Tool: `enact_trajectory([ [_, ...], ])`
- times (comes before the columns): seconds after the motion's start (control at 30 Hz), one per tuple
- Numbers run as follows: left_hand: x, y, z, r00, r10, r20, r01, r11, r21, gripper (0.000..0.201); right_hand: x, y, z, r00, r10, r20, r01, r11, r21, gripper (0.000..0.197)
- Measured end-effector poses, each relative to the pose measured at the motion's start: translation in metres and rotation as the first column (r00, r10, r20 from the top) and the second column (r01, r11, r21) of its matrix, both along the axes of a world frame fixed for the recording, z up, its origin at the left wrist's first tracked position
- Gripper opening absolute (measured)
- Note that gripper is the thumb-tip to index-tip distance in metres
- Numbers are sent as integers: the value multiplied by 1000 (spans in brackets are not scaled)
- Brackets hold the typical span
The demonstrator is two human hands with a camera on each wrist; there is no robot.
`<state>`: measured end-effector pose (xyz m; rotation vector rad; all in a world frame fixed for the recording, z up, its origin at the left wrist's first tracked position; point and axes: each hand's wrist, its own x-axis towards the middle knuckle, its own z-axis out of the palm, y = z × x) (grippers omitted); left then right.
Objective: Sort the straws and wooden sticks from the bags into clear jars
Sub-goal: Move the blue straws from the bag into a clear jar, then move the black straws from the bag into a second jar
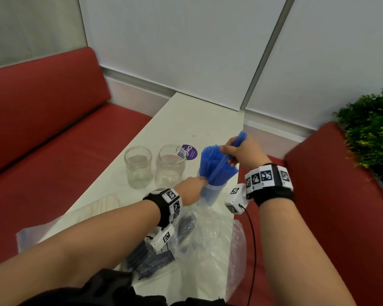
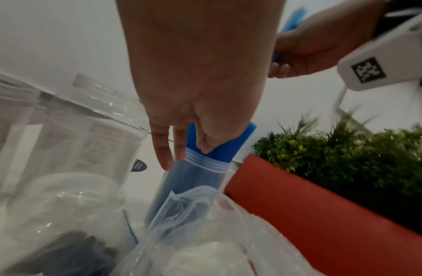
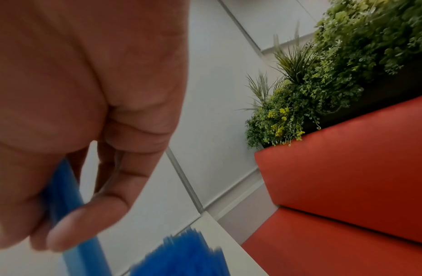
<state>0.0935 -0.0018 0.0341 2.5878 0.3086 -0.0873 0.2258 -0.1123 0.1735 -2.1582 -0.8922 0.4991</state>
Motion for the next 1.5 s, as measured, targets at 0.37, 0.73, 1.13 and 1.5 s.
enact_trajectory([
  [0.37, 11, -2, -26, 997, -55, -57, 66, 970, 234, 63, -17, 17, -70, 971, -199, 135, 196, 980, 36, 33],
  [0.73, 6, 8, -28, 991, -114, -70, 127, 965, 230, 72, -22, 22, -109, 980, -198, 31, 197, 980, 43, 76],
  [1.13, 6, 8, -13, 981, -122, -153, 165, 934, 316, 63, -36, 19, -118, 860, 80, 503, 111, 934, -339, 63],
  [1.5, -28, -13, -17, 900, 131, -416, -225, 957, -185, 67, -68, -10, -132, 952, -254, 172, 272, 958, -93, 20],
])
